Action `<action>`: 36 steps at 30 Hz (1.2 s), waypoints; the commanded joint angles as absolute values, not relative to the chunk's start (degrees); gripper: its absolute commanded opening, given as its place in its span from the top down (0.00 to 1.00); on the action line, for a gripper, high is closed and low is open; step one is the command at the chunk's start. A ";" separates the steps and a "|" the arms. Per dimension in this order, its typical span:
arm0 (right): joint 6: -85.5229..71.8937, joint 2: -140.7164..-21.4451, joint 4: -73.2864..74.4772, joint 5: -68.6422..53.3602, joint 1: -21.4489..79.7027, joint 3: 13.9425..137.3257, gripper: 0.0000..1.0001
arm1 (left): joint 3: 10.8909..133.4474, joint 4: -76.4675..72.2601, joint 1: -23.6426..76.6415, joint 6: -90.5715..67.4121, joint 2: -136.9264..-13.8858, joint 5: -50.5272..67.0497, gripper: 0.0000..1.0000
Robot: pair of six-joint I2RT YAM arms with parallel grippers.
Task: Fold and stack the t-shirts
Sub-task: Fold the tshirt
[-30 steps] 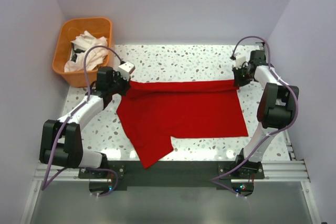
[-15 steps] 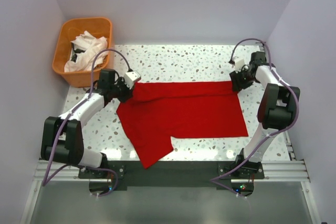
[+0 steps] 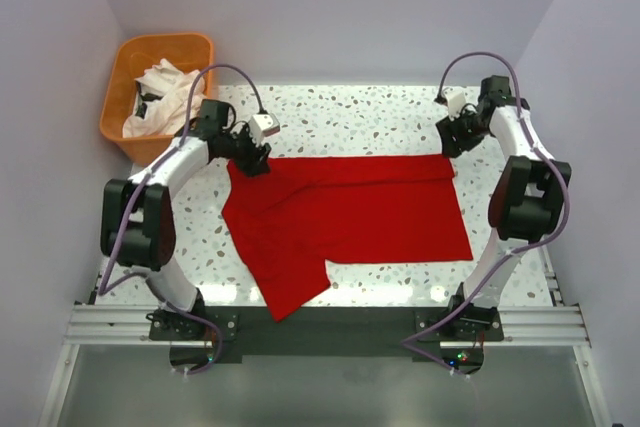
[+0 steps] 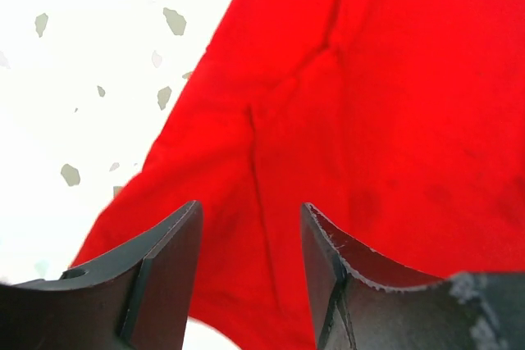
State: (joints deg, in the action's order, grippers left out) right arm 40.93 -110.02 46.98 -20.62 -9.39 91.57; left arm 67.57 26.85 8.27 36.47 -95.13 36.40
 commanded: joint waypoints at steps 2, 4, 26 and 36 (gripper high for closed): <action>43.42 -115.83 51.85 -22.59 -7.91 96.84 0.47 | 74.08 31.11 9.13 34.19 -101.77 39.12 0.44; 43.94 -118.72 53.34 -22.67 -7.39 98.60 0.47 | 75.14 31.03 9.75 33.75 -104.14 38.50 0.44; 52.12 -122.35 63.28 -20.39 -5.62 101.08 0.59 | 80.06 28.56 15.20 29.79 -114.43 37.09 0.37; 55.55 -119.01 64.77 -20.65 -5.62 96.86 0.66 | 80.07 29.79 15.91 31.02 -113.64 40.17 0.45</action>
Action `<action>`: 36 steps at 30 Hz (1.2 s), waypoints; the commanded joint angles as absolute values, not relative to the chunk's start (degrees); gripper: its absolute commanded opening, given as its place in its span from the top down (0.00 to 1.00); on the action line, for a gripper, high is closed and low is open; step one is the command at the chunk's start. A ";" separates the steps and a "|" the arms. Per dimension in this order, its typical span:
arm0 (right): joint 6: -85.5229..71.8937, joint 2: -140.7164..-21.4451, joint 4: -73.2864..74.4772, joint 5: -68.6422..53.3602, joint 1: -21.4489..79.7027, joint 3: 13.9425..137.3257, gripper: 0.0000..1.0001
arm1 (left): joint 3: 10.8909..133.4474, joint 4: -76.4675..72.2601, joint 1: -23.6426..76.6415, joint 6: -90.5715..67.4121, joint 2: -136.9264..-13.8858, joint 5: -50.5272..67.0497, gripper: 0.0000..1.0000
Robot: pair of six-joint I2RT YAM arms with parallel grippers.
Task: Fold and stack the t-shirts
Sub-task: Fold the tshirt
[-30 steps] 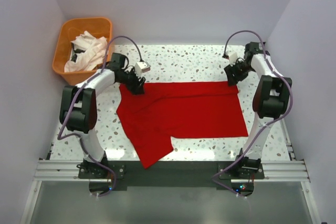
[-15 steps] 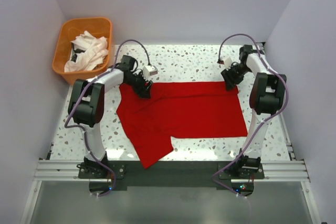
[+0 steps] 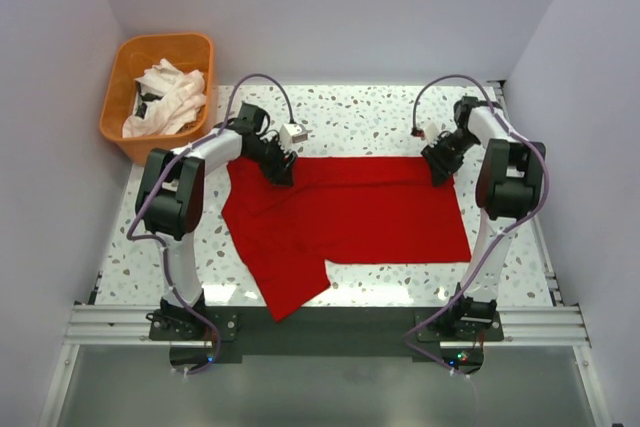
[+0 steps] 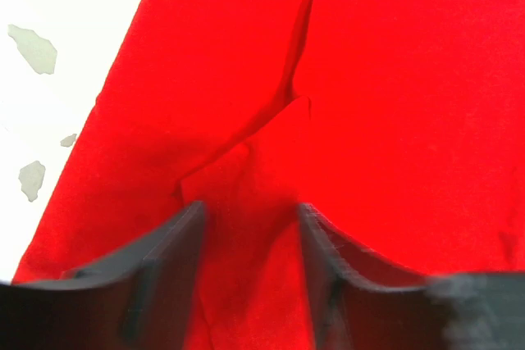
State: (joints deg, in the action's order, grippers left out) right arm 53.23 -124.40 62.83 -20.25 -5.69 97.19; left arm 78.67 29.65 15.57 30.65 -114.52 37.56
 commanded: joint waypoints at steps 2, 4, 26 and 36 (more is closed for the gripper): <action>55.81 -118.39 64.78 -20.48 -5.71 96.59 0.68 | 79.89 29.97 16.00 31.20 -113.38 40.43 0.56; 56.42 -117.86 64.69 -19.95 -5.71 96.07 0.73 | 79.72 29.88 16.08 31.38 -113.03 41.21 0.63; 61.44 -114.43 63.63 -15.65 -5.71 89.74 0.74 | 68.29 34.81 26.02 40.27 -99.59 41.92 0.82; 60.91 -113.99 66.00 -15.73 -5.71 91.75 0.57 | 85.58 34.54 15.21 31.55 -109.68 42.54 0.46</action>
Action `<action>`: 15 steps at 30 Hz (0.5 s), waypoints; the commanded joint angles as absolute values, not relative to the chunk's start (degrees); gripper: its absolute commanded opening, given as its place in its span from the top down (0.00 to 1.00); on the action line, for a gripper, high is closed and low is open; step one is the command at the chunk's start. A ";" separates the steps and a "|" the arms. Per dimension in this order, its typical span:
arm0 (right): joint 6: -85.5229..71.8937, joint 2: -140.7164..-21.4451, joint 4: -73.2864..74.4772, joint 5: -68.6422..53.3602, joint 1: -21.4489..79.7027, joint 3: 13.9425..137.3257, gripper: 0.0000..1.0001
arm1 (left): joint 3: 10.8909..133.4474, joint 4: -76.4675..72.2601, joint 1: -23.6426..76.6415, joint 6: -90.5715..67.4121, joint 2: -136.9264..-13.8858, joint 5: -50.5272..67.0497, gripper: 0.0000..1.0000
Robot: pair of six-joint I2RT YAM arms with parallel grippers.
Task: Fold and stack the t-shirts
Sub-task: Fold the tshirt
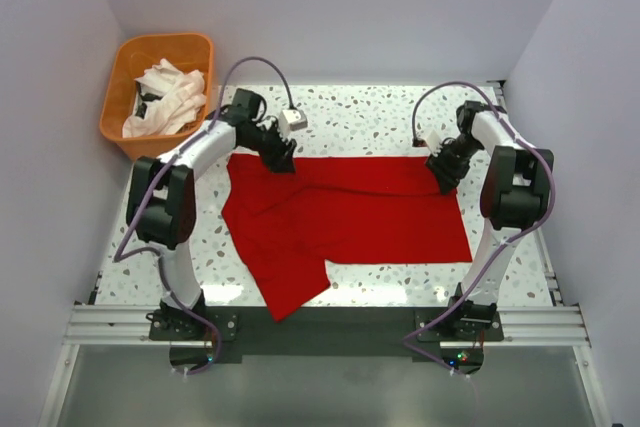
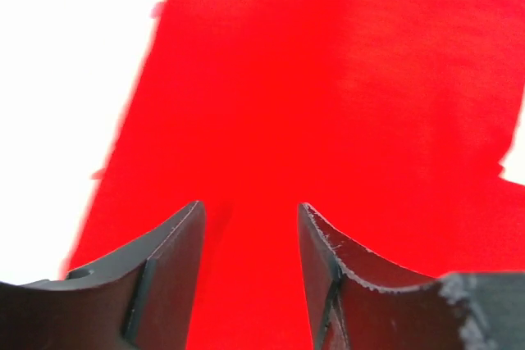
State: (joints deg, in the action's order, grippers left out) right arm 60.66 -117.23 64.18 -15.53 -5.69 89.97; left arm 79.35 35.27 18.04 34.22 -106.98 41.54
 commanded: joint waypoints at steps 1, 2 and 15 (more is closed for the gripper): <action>60.47 -114.17 66.18 -16.17 -5.71 92.28 0.57 | 86.74 35.76 15.03 32.16 -111.95 42.28 0.45; 59.77 -114.17 66.70 -16.95 -5.63 92.81 0.57 | 87.88 36.47 14.94 32.86 -113.02 42.19 0.44; 56.87 -114.87 67.15 -17.58 -5.71 95.45 0.57 | 91.58 37.18 15.03 37.09 -121.55 40.78 0.41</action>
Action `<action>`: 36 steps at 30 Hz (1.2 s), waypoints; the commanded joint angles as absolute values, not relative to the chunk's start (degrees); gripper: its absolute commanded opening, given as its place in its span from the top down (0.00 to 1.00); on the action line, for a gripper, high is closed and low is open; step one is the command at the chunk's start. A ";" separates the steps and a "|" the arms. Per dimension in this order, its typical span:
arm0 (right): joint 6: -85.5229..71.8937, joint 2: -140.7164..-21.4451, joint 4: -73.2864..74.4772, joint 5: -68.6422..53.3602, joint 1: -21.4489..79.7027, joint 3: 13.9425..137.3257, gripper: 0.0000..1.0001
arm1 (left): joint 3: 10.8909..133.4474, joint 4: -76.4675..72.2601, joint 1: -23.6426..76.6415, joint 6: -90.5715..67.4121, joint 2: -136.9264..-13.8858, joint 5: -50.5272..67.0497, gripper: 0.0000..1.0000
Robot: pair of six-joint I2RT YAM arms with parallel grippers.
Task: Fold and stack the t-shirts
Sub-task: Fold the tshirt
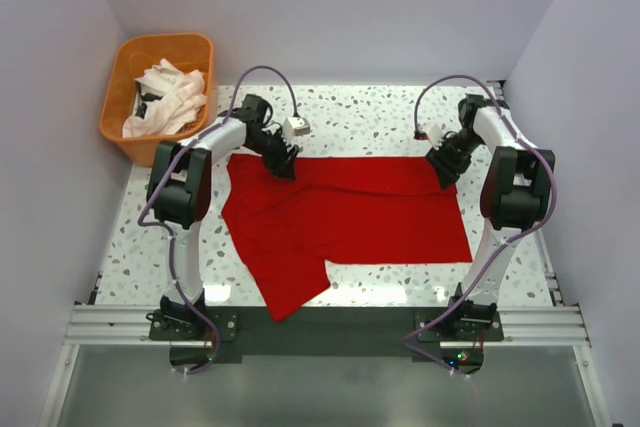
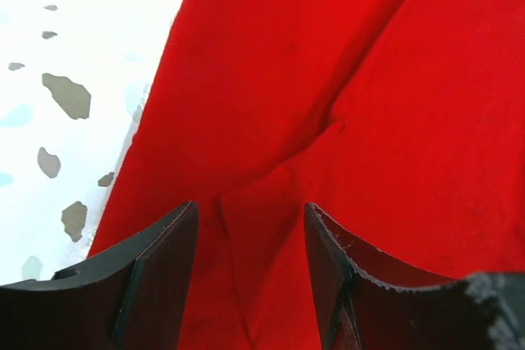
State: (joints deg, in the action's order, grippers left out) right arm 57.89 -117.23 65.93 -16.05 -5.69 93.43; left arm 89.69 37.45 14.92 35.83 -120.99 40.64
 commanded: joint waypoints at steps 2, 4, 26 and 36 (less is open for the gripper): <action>56.60 -115.22 67.15 -17.49 -5.71 95.62 0.57 | 91.23 36.65 15.20 36.92 -122.08 40.61 0.42; 56.43 -115.40 67.24 -17.49 -5.71 95.71 0.57 | 91.05 36.56 15.56 37.00 -122.69 40.69 0.44; 56.43 -116.28 66.80 -17.49 -5.71 95.54 0.58 | 82.97 44.21 18.45 43.94 -112.24 47.20 1.00; 57.04 -115.66 66.88 -17.49 -5.71 95.36 0.58 | 71.82 38.24 28.03 38.85 -104.86 44.56 0.90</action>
State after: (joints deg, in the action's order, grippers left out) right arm 56.66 -117.23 66.37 -16.05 -5.69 94.00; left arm 74.46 40.84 24.95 40.97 -109.06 44.07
